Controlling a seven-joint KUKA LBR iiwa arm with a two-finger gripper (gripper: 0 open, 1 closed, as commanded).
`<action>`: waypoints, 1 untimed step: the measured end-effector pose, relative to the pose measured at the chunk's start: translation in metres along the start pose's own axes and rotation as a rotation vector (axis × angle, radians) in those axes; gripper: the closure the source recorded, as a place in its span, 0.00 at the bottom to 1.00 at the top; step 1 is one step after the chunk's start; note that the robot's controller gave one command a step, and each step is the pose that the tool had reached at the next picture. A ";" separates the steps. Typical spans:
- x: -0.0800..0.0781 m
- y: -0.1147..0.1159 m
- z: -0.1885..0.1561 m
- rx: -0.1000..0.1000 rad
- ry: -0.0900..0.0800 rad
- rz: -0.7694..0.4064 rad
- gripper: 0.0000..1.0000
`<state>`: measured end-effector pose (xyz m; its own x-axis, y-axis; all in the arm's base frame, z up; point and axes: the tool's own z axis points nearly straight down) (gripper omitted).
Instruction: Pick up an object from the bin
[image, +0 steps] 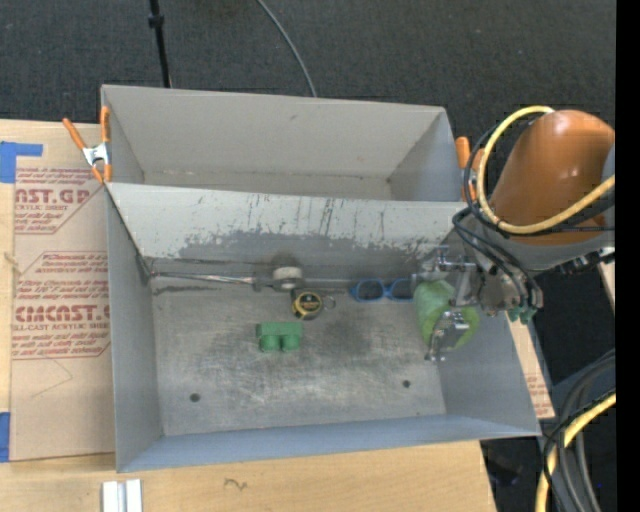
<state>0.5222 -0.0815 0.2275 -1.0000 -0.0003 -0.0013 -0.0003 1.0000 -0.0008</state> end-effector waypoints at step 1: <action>0.009 0.007 -0.009 -0.001 0.000 0.079 0.00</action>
Offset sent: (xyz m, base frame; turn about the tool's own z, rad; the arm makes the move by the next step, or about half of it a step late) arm -0.0093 0.0066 0.0092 0.0796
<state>0.5133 -0.0741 0.2365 -0.9969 0.0782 -0.0012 0.0782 0.9969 0.0007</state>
